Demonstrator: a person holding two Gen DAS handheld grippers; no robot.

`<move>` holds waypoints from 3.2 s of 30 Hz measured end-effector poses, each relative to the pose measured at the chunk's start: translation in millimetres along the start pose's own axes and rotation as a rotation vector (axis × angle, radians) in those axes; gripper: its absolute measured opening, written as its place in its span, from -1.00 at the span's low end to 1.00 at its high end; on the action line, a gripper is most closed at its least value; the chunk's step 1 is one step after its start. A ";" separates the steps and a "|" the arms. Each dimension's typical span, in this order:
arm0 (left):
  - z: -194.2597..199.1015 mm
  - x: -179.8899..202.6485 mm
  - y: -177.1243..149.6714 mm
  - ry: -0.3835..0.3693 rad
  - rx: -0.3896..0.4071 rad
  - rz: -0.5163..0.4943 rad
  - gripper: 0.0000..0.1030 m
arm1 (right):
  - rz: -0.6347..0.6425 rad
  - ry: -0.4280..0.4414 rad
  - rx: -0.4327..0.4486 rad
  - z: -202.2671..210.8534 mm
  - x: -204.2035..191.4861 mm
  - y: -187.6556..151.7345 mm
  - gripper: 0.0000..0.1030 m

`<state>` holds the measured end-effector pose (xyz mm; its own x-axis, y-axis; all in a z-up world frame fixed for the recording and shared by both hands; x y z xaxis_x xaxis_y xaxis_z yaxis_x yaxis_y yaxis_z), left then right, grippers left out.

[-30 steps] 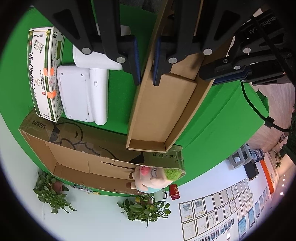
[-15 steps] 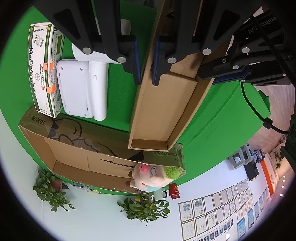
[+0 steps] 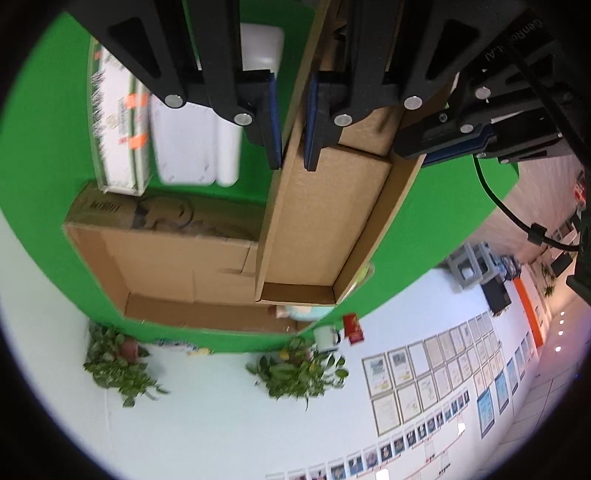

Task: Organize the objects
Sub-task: 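Carry the cardboard tray with both grippers and lower it into the box, then release the tray inside the box and withdraw both grippers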

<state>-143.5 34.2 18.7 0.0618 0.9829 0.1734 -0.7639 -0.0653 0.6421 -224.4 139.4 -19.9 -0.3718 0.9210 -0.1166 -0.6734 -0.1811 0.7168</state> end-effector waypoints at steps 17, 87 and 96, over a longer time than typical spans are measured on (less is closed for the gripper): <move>14.8 14.6 98.6 -0.135 0.099 -0.065 -0.84 | -0.013 -0.106 0.155 25.8 20.4 69.9 -0.79; -271.3 -56.2 255.7 0.116 -0.240 -0.068 -0.87 | -0.185 0.043 -0.223 -215.2 105.1 166.1 -0.82; -259.8 -50.9 242.3 0.100 -0.244 -0.102 -0.87 | -0.158 0.049 -0.241 -215.1 106.0 155.1 -0.84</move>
<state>-498.7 13.0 -28.5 0.0917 0.9952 0.0346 -0.8897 0.0663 0.4517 -505.8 134.7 -69.0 -0.2766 0.9275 -0.2516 -0.8559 -0.1188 0.5033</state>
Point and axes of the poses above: each gripper's, at about its wrist camera, not at the fingertips, and z roughly against the way its jaws point, x to its right, y to its top, the point moved 1 cm from there along -z, roughly the way its jaws point, and after that the axes turned 4 degrees about -x, right-handed, at the moved point
